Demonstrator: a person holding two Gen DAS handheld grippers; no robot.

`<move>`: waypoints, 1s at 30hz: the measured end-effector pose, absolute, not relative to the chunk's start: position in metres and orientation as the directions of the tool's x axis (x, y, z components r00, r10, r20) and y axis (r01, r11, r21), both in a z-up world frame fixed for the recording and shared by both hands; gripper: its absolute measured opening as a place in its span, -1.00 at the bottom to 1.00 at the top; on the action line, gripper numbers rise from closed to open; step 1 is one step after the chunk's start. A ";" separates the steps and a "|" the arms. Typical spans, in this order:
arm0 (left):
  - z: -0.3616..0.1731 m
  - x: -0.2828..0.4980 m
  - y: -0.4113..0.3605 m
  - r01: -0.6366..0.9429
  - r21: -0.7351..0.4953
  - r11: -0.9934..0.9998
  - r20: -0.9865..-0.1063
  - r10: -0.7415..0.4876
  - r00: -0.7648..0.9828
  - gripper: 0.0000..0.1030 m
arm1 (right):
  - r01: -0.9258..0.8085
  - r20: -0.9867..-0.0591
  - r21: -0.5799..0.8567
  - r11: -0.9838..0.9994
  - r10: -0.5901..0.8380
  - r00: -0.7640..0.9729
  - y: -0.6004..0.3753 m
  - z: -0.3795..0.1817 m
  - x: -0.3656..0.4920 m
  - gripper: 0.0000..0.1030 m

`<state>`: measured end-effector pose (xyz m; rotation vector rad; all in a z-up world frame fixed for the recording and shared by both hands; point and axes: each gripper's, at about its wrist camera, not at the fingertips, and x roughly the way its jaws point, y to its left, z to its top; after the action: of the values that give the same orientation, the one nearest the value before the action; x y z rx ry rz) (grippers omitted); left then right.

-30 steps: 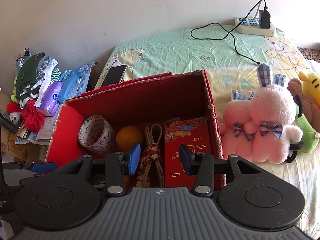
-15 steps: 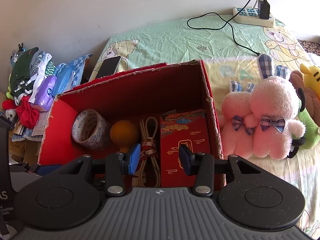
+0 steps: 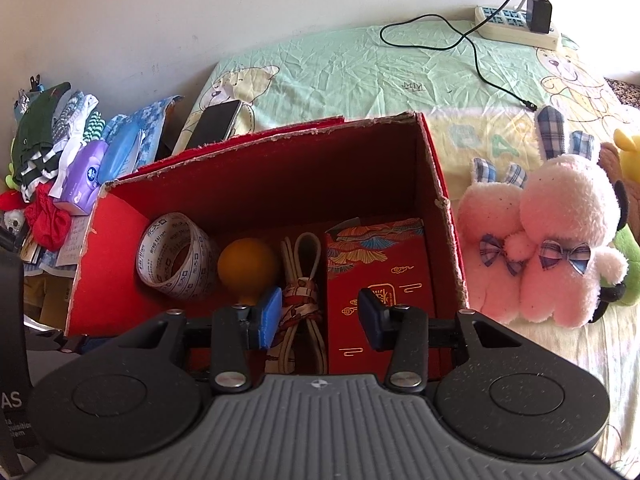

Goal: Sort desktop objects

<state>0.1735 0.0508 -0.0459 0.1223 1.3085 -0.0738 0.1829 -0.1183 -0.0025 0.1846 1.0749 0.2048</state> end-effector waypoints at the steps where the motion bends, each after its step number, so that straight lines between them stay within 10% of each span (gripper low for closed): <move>1: -0.047 0.174 0.051 0.123 0.047 0.991 -0.967 0.014 0.255 0.97 | -0.071 -0.853 0.241 0.968 0.246 0.460 -0.118 -0.004 0.184 -0.12; 30: -0.058 0.182 0.053 0.130 0.054 0.990 -0.960 0.016 0.278 0.96 | -0.083 -0.883 0.153 0.985 0.174 0.437 -0.107 -0.015 0.191 -0.16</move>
<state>0.1818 0.0529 -0.0583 0.1302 1.2878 -0.0765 0.1909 -0.1069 -0.0145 0.0916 1.1077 0.1599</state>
